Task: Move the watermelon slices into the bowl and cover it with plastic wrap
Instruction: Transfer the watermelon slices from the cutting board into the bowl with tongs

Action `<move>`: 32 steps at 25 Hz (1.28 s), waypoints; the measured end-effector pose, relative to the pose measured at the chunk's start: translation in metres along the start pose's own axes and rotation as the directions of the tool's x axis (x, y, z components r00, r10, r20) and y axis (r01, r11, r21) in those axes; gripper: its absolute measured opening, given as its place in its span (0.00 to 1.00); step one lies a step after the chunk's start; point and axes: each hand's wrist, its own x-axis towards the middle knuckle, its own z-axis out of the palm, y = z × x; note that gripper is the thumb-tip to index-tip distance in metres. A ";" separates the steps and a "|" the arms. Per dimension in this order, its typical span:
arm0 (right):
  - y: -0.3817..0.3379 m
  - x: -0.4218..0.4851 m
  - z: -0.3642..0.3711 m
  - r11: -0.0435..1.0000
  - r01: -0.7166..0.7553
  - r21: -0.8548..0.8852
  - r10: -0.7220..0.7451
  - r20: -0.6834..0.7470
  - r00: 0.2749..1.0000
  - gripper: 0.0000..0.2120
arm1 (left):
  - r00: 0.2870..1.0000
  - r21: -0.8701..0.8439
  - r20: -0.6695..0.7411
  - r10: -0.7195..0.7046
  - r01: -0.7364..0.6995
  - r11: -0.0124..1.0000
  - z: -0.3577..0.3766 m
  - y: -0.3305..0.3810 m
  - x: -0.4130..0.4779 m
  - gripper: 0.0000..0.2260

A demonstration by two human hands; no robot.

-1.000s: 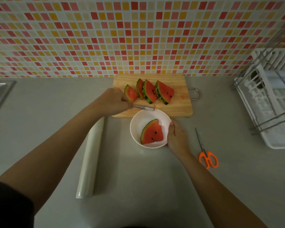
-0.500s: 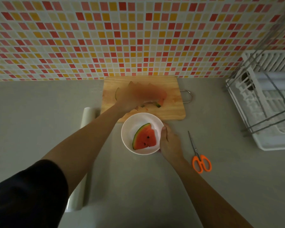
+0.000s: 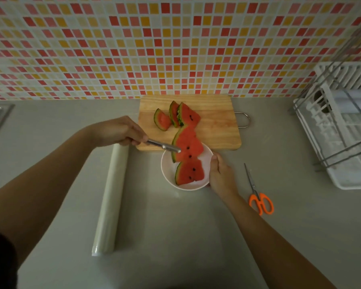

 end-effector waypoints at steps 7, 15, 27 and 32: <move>-0.001 0.002 0.000 0.999 0.014 -0.034 -0.013 0.010 1.000 0.17 | 0.981 0.213 0.155 -0.115 0.080 0.974 0.036 0.006 0.020 0.11; 0.000 0.003 0.000 0.997 0.050 -0.066 -0.049 0.015 0.999 0.17 | 0.947 0.579 0.113 -0.301 0.183 0.795 0.040 0.051 0.013 0.14; 0.001 0.005 0.000 0.998 0.047 -0.045 -0.046 0.020 0.999 0.16 | 0.886 0.046 -0.444 -0.133 0.171 0.984 0.055 0.010 0.057 0.16; 0.002 0.004 -0.001 0.998 0.054 -0.045 -0.053 0.014 0.998 0.16 | 0.824 -0.133 -0.551 -0.129 0.066 0.989 0.058 0.007 0.066 0.09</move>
